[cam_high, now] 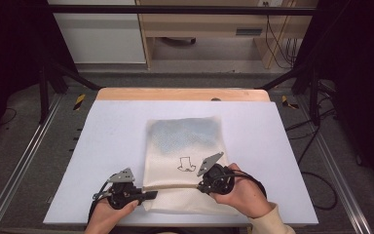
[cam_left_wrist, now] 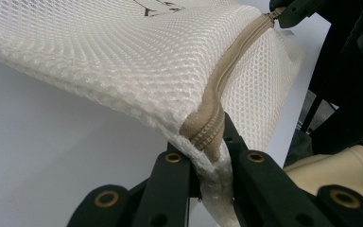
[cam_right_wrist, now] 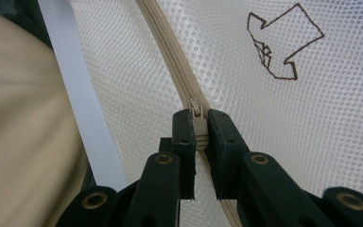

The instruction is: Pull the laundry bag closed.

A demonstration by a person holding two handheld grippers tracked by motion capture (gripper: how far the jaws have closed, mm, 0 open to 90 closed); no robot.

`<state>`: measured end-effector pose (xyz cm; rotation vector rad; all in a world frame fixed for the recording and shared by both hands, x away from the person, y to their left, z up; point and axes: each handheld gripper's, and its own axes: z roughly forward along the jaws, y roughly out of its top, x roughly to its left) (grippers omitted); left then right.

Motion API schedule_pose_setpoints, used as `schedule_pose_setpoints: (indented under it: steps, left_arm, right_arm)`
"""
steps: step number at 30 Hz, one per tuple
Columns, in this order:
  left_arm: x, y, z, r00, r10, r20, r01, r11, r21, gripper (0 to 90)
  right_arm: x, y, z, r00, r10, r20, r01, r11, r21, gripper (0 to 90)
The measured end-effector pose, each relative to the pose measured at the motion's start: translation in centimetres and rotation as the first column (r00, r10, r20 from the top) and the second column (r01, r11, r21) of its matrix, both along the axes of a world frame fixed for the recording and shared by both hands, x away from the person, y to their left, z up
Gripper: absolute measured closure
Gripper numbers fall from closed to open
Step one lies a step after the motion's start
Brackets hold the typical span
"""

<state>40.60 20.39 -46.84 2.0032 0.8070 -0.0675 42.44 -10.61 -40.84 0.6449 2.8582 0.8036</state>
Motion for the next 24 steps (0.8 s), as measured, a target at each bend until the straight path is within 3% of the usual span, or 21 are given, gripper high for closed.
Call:
schedule_pose_setpoints:
  steps: [11,24]
  left_arm:
    - [0.0,0.1,0.1,1.0,0.003,0.004,-0.003,1.0,-0.001,85.2]
    - [0.0,0.3,0.2,0.9999,0.005,0.009,-0.005,1.0,-0.006,85.2]
  right_arm:
    - [-0.2,-1.4,0.0,0.9995,-0.03,0.003,0.03,0.999,0.016,82.3]
    - [-0.2,-1.7,0.1,0.9993,-0.036,0.004,0.036,0.999,0.017,82.3]
